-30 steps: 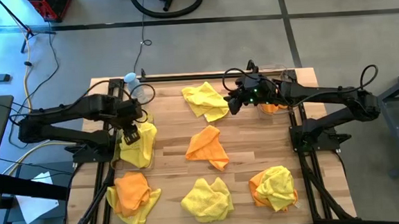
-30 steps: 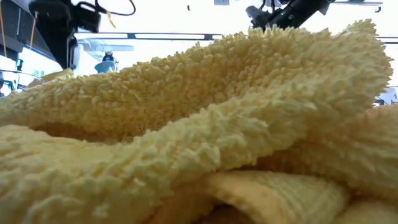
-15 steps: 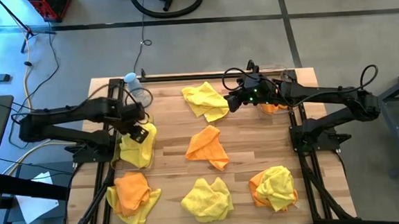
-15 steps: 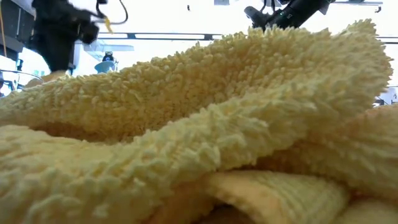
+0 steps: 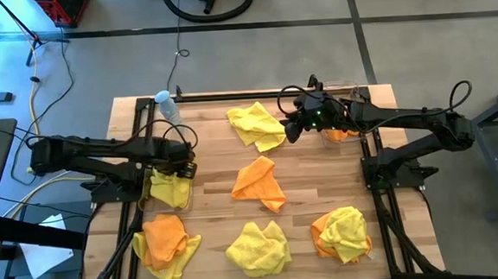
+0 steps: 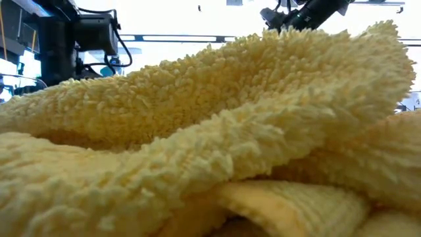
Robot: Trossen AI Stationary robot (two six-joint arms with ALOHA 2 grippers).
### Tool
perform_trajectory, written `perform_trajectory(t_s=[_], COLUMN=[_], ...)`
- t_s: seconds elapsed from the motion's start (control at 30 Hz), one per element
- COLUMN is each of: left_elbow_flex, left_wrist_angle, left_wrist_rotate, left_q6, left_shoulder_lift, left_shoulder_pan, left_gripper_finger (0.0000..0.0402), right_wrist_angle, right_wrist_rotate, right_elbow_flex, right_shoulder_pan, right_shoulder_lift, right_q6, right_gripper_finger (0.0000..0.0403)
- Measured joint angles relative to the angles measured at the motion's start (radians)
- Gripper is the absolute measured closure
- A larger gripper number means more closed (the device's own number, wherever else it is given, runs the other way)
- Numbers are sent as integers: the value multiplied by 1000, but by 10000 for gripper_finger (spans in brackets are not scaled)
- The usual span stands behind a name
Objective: Sort microfiber towel by color & place in baskets
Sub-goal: Put the yellow microfiber cloth into the left transparent bin, then put the orange microfiber cloth into the right transparent bin
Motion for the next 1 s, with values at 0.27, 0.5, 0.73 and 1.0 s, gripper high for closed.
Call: perform_trajectory(t_s=[0.27, 0.5, 0.73, 1.0], left_elbow_flex=[120, 311, 400, 407], left_wrist_angle=[-102, -255, -260, -257], left_wrist_rotate=[-25, -21, 1, -24], left_q6=[-83, -24, 141, 200], left_shoulder_lift=[-32, -65, -65, -65], left_shoulder_pan=[-5, -43, -145, -239], left_gripper_finger=[238, 238, 238, 238], right_wrist_angle=[-17, -39, -37, -234], right_wrist_rotate=[-88, -210, -171, -94], right_elbow_flex=[0, 0, 10, 219], right_shoulder_pan=[0, 21, 156, 237], right_shoulder_lift=[0, 0, 14, 237], right_q6=[-126, -294, -512, -349], right_gripper_finger=[240, 240, 240, 240])
